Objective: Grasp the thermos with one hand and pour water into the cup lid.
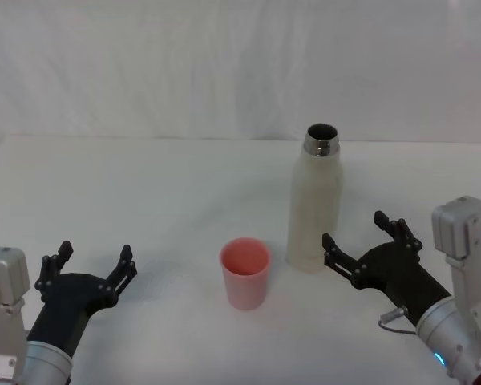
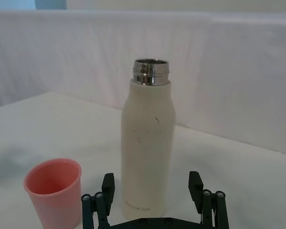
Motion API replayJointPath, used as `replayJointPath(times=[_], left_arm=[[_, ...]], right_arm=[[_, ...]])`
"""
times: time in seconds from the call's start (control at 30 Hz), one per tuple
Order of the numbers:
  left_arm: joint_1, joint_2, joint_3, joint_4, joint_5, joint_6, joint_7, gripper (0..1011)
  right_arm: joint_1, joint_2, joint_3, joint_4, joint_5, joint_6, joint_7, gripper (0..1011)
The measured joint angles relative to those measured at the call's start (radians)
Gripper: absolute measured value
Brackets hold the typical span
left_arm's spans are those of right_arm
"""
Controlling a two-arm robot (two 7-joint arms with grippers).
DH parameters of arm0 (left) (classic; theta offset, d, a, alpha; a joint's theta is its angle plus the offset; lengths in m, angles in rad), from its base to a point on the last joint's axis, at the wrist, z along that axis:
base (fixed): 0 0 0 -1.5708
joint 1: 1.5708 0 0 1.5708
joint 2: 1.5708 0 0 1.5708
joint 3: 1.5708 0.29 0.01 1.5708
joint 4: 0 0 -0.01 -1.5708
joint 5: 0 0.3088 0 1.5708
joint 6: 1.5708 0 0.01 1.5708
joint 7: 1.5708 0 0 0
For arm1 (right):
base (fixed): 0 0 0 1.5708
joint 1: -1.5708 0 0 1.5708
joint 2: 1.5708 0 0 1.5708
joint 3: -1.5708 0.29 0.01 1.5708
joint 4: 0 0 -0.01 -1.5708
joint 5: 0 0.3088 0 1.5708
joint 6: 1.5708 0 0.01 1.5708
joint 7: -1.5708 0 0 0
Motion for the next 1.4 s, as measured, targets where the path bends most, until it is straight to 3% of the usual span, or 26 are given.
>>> replayJointPath(times=[0.9, 1.4], left_arm=[[0.000, 0.000, 0.000, 0.000, 0.000, 0.000, 0.000, 1001], [0.000, 0.000, 0.000, 0.000, 0.000, 0.000, 0.000, 1001]], right_arm=[[0.143, -0.024, -0.042, 0.125, 0.018, 0.036, 0.024, 1000], [0.179, -0.036, -0.049, 0.160, 0.025, 0.034, 0.020, 1000]])
